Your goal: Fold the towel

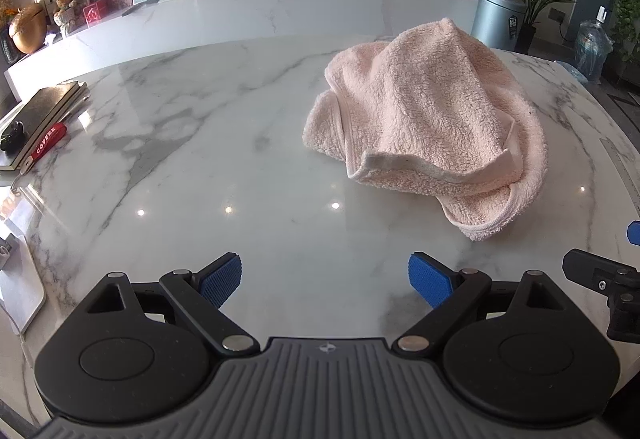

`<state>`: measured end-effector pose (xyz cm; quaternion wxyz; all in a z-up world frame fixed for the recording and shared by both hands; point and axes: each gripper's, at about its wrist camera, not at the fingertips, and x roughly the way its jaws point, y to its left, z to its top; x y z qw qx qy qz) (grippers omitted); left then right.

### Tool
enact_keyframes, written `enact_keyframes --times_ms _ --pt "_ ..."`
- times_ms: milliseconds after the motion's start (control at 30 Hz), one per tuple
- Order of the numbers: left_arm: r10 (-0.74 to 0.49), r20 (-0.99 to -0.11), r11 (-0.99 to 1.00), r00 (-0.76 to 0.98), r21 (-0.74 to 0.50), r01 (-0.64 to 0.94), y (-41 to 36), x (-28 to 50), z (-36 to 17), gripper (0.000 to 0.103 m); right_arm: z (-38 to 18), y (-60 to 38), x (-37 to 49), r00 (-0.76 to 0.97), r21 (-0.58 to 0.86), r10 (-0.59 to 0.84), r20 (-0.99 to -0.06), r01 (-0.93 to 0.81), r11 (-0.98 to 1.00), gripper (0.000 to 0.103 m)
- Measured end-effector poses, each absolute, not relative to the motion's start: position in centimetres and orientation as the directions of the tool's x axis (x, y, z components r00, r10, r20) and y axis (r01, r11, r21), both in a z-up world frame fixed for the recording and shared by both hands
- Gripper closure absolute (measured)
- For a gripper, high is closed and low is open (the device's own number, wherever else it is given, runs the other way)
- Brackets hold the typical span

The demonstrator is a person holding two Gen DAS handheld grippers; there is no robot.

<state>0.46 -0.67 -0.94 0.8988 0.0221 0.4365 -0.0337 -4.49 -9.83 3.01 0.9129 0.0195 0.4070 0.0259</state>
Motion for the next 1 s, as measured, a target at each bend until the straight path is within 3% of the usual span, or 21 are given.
enact_keyframes --times_ms 167,400,567,733,1000 --pt "-0.052 -0.784 0.994 0.618 0.019 0.108 -1.0 1.1 -0.6 0.012 3.4 -10.1 -4.2 0.656 0.075 0.084 -0.750 -0.041 0.996 0.016" --pt "-0.082 -0.768 0.982 0.635 0.048 0.185 -1.8 1.9 0.0 0.011 4.4 -10.3 -4.0 0.658 0.087 0.116 -0.744 -0.077 0.993 0.021" --pt "-0.113 -0.757 0.963 0.644 0.077 0.260 -2.5 2.7 0.1 0.012 4.8 -10.0 -3.3 0.651 0.097 0.146 -0.745 -0.111 0.989 0.032" --pt "-0.136 -0.728 0.904 0.672 0.187 0.386 -3.8 3.0 0.0 0.028 4.9 -9.7 -2.6 0.641 0.108 0.173 -0.748 -0.139 0.984 0.037" --pt "-0.176 -0.697 0.768 0.695 0.344 0.540 -5.7 3.3 -0.9 0.041 5.0 -9.5 -1.7 0.610 0.126 0.200 -0.766 -0.162 0.979 0.038"
